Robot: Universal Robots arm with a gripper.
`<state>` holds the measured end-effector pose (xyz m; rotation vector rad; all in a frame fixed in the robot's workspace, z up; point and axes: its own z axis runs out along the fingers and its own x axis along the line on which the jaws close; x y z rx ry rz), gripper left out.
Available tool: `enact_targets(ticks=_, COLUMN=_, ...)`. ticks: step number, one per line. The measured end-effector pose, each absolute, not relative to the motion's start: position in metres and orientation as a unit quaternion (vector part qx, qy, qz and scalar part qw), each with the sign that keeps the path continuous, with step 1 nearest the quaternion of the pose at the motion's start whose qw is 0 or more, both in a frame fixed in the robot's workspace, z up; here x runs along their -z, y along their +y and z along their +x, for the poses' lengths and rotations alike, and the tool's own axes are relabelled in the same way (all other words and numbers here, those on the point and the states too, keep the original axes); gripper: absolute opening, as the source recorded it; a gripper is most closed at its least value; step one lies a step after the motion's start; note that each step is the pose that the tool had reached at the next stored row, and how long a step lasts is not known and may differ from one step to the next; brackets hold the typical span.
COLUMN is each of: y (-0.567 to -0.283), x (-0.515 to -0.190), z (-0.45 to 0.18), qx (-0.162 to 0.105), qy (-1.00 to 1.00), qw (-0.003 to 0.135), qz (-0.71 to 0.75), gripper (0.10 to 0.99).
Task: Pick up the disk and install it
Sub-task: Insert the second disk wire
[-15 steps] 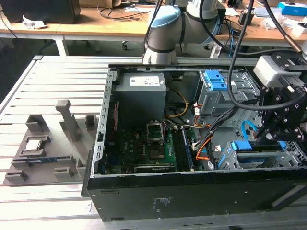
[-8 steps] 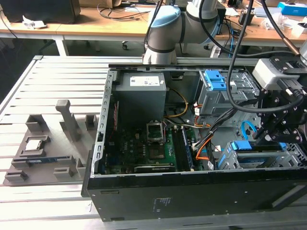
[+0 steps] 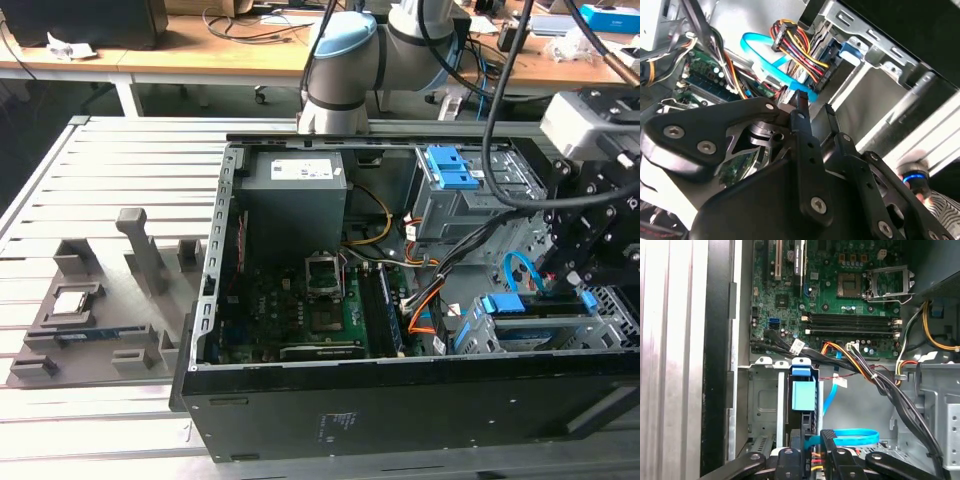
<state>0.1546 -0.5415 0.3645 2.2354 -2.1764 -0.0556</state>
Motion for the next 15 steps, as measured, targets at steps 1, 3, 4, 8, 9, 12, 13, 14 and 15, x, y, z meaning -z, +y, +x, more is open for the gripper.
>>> enact_targets(ticks=1, y=-0.541, x=-0.368, z=0.155, qx=0.018, qy=-0.697, qw=0.011, qz=0.716, gripper=0.298)
enact_targets(ticks=3, y=-0.541, x=-0.374, z=0.155, qx=0.018, qy=-0.697, qw=0.011, qz=0.716, gripper=0.22)
enact_targets(ticks=4, y=-0.541, x=-0.377, z=0.155, qx=0.018, qy=-0.697, qw=0.011, qz=0.716, gripper=0.22)
enact_targets(ticks=8, y=-0.541, x=-0.385, z=0.155, qx=0.018, qy=-0.697, qw=0.011, qz=0.716, gripper=0.106)
enact_targets(ticks=9, y=-0.541, x=-0.385, z=0.155, qx=0.018, qy=-0.697, qw=0.011, qz=0.716, gripper=0.106)
enact_targets(ticks=12, y=-0.541, x=-0.385, z=0.155, qx=0.018, qy=-0.697, qw=0.011, qz=0.716, gripper=0.106)
enact_targets(ticks=13, y=-0.541, x=-0.385, z=0.155, qx=0.018, qy=-0.697, qw=0.011, qz=0.716, gripper=0.106)
enact_targets(ticks=14, y=-0.541, x=-0.385, z=0.155, qx=0.018, qy=-0.697, qw=0.011, qz=0.716, gripper=0.106)
enact_targets(ticks=15, y=-0.541, x=-0.385, z=0.155, qx=0.018, qy=-0.697, qw=0.011, qz=0.716, gripper=0.106)
